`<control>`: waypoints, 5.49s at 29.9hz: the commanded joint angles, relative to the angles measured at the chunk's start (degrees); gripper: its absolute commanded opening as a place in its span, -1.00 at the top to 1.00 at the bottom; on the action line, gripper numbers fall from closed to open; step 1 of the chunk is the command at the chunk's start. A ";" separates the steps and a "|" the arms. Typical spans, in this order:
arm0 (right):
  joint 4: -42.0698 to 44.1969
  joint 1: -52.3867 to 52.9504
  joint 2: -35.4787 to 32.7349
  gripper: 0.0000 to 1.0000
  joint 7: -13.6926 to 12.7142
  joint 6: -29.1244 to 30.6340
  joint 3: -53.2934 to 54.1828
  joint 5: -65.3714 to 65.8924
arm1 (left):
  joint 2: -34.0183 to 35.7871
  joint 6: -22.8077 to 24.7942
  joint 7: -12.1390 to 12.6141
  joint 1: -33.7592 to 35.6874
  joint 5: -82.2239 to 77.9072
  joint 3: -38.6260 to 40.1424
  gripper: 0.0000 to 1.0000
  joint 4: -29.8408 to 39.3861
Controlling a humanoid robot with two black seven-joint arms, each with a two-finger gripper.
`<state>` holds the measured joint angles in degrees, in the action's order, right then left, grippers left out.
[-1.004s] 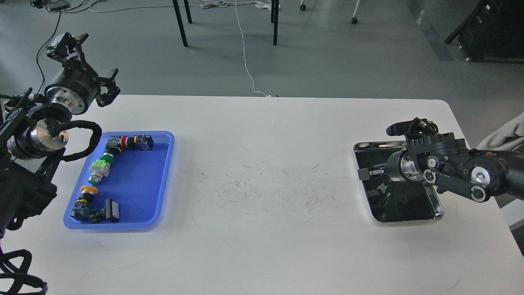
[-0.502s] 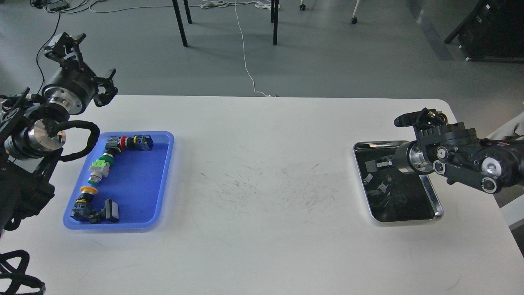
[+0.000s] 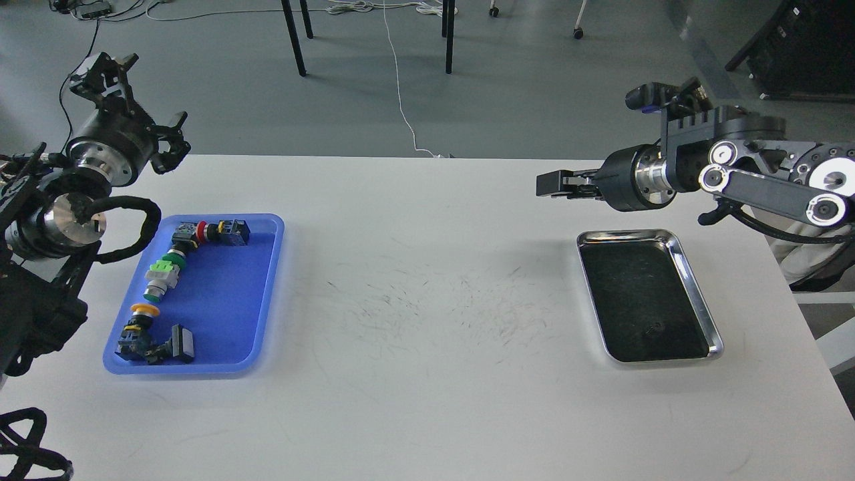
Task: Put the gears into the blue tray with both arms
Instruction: 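Carry the black gear toward the blue tray and release it on the table, then lift the right gripper back above the metal tray, then lower the left gripper onto the black gear and grasp it, then carry the gear into the blue tray and fit it onto a part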
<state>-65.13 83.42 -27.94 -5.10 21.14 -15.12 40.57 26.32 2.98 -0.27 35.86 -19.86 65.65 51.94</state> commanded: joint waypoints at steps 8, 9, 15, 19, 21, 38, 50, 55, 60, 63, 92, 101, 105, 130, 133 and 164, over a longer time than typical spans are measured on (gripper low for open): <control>16.96 -4.84 27.94 0.96 1.23 -3.64 0.45 -5.07 | -0.13 -0.08 -0.09 0.09 0.00 0.00 -0.96 -0.09; 18.36 -5.81 27.94 0.96 1.23 -4.43 0.01 -5.07 | -0.04 -0.08 -0.09 0.00 0.00 0.00 -0.96 -0.09; 20.32 -9.94 27.94 0.94 2.02 -6.55 0.18 -5.15 | 0.05 0.01 -0.09 -0.26 0.09 0.00 -0.96 -0.09; 17.76 -11.17 27.94 0.94 3.25 -6.64 0.27 -5.24 | 0.14 0.01 -0.09 -0.79 0.09 0.00 -0.96 -0.09; 16.54 -12.14 27.94 0.94 3.34 -6.72 0.27 -5.24 | 0.05 0.01 -0.09 -0.88 0.09 0.00 -0.96 -0.09; 10.29 -17.59 27.94 0.22 3.34 -11.91 0.18 -4.45 | 0.23 0.19 -0.17 -0.97 0.00 0.00 -0.96 -0.18; 11.17 -16.72 27.94 -0.77 3.25 -13.32 6.49 -4.63 | 1.10 0.10 -0.09 -0.97 0.00 -0.09 -0.96 -0.18; 13.71 -16.36 27.94 -0.84 3.08 -13.05 12.73 -5.24 | 1.19 -0.08 -0.09 -0.97 -0.09 -0.44 -0.96 -0.26; 14.95 -16.80 27.94 -0.85 3.08 -12.70 24.50 -5.42 | 2.33 -0.17 0.00 -1.32 -0.09 -0.79 -0.96 -0.18; 14.95 -18.11 27.94 -0.85 2.99 -12.61 32.68 -7.95 | 2.51 -0.17 0.00 -1.32 -0.09 -0.79 -0.96 0.00; 13.01 -58.99 -1.33 -0.87 2.73 3.82 79.28 -50.24 | 19.75 1.86 5.19 -1.76 -43.19 -30.04 -0.96 40.08; 13.19 -58.99 -1.33 -0.88 2.73 3.82 77.88 -49.89 | 15.70 1.42 2.64 -2.28 -82.94 -44.46 -0.96 38.32; 13.28 -58.99 -1.16 -0.88 2.73 3.82 76.12 -49.89 | 11.84 0.89 2.64 -3.51 -94.37 -47.19 -0.96 35.60; 13.63 -58.99 -1.42 -0.88 2.90 3.82 74.36 -49.36 | 2.42 -0.52 3.08 -10.02 -105.14 -46.84 -0.55 25.40; 13.54 -58.99 -1.42 -0.88 2.90 3.73 74.27 -49.36 | 2.16 -0.52 3.17 -10.11 -105.14 -46.84 -0.37 25.40; 13.10 -59.17 -1.42 -0.89 2.99 3.65 74.27 -49.36 | 16.20 -1.83 5.10 -10.64 -101.79 -38.24 0.72 36.03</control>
<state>-52.04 24.17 -29.36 -2.10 24.87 59.15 -8.79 37.82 1.31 4.91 25.13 -123.77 25.63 85.52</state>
